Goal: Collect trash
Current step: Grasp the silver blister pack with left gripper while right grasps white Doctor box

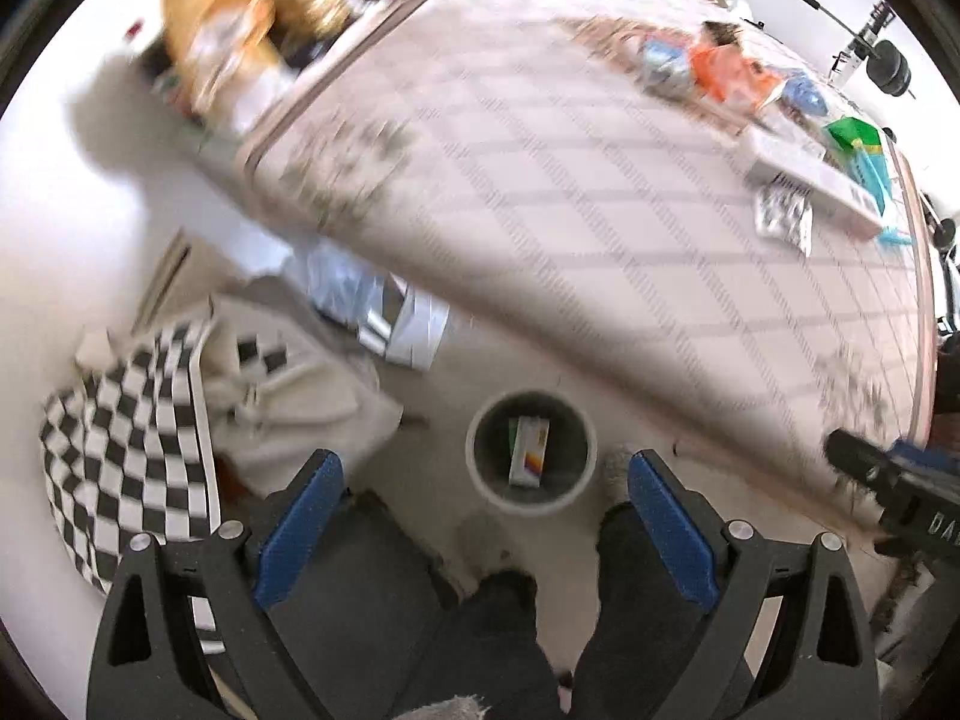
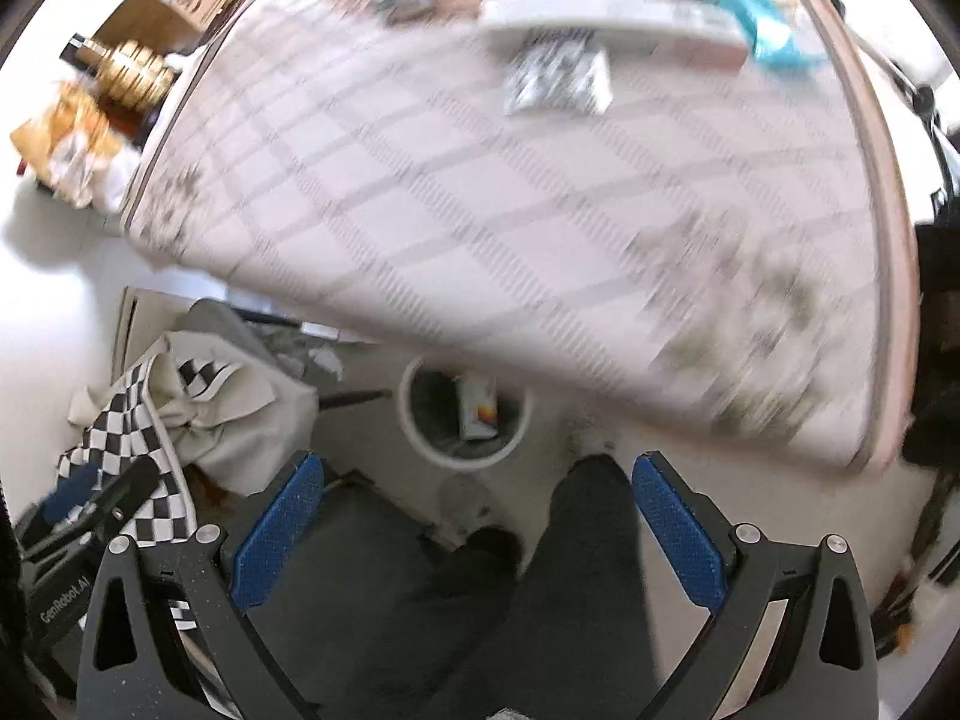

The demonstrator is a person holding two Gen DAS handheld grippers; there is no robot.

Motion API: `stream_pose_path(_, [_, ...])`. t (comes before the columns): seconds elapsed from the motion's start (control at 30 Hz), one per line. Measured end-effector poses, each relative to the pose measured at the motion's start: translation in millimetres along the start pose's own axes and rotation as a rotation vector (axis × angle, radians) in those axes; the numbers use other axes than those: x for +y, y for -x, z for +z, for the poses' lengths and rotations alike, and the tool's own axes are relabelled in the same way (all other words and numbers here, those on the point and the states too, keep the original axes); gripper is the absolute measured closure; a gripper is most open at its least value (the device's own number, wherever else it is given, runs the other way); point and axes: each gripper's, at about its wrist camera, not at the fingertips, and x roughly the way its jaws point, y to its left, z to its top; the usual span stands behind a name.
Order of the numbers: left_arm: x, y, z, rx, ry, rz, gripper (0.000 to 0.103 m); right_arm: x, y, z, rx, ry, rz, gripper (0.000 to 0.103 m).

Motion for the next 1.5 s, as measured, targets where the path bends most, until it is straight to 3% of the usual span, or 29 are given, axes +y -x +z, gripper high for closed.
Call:
stream_pose_path(0.17, [-67, -30, 49, 0.018, 0.032, 0.044, 0.006, -51, 1, 116, -0.013, 0.295, -0.205, 0.000])
stream_pose_path(0.33, [-117, -75, 89, 0.119, 0.116, 0.075, 0.006, -55, -30, 194, -0.004, 0.644, -0.349, 0.000])
stream_pose_path(0.43, [-127, -91, 100, 0.162, 0.150, 0.098, 0.006, -46, -62, 221, 0.045, 0.824, -0.386, 0.000])
stream_pose_path(0.53, [-128, -99, 105, 0.193, 0.187, 0.109, 0.006, -43, -92, 234, 0.128, 0.896, -0.348, 0.001])
stream_pose_path(0.6, [-129, -100, 108, 0.206, 0.193, 0.110, 0.006, -42, -102, 237, 0.158, 0.915, -0.321, 0.012])
stream_pose_path(0.63, [-130, -100, 108, 0.207, 0.192, 0.113, 0.006, -46, -102, 242, 0.158, 0.887, -0.292, 0.014])
stream_pose_path(0.67, [-132, -100, 110, 0.209, 0.188, 0.111, 0.006, -49, -101, 246, 0.161, 0.857, -0.267, 0.026])
stream_pose_path(0.77, [-138, -98, 119, 0.205, 0.176, 0.081, 0.006, -76, -94, 265, 0.195, 0.629, -0.166, 0.038])
stream_pose_path(0.9, [-159, -99, 136, 0.206, 0.126, -0.003, 0.007, -139, -85, 272, 0.221, 0.210, -0.071, 0.042])
stream_pose_path(1.07, [-198, -118, 153, 0.266, 0.025, -0.085, 0.007, -188, -82, 259, 0.205, -0.075, -0.006, 0.042])
stream_pose_path(1.17, [-212, -131, 160, 0.293, -0.006, -0.083, 0.009, -196, -83, 261, 0.189, -0.094, -0.006, 0.041])
stream_pose_path(1.3, [-218, -133, 167, 0.284, 0.024, -0.120, 0.038, -191, -85, 261, 0.175, -0.052, -0.029, 0.041])
stream_pose_path(1.5, [-232, -122, 168, 0.241, -0.006, -0.117, 0.052, -162, -89, 247, 0.118, 0.014, -0.103, 0.043])
